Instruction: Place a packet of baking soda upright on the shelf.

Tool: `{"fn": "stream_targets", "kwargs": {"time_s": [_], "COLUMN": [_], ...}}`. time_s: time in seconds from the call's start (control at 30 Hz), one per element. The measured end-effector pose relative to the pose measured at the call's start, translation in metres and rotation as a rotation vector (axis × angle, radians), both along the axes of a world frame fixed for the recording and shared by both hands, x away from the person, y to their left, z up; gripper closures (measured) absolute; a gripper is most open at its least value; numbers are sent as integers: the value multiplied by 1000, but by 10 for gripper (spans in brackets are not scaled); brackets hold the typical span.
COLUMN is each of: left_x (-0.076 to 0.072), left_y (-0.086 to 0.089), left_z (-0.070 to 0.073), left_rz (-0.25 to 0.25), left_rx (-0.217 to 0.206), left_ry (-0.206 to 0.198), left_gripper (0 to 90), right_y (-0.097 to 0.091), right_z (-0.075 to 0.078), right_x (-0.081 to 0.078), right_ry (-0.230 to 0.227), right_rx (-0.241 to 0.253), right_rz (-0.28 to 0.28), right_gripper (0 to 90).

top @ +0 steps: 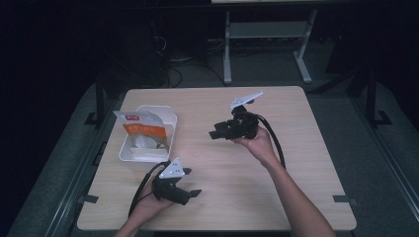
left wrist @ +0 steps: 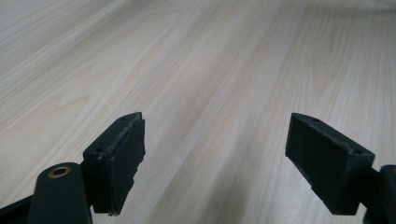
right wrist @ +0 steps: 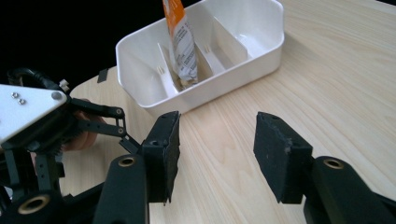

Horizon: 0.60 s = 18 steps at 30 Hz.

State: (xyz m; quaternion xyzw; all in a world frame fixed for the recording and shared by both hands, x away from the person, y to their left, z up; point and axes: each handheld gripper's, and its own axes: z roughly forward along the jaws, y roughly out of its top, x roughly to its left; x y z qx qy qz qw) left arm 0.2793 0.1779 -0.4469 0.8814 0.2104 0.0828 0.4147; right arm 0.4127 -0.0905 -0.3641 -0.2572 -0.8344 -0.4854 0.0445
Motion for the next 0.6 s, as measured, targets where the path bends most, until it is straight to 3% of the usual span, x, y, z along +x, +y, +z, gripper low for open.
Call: {"fn": "stream_targets", "kwargs": {"time_s": [0.6], "left_x": [2], "left_y": [-3], "left_z": [0], "left_rz": [7], "left_rx": [5], "left_ry": [-4], "left_gripper": [182], "right_y": [-41], "right_z": [-4], "right_x": [-10], "right_ry": [13], "right_rx": [-6], "right_rz": [-59], "right_gripper": [459]}}
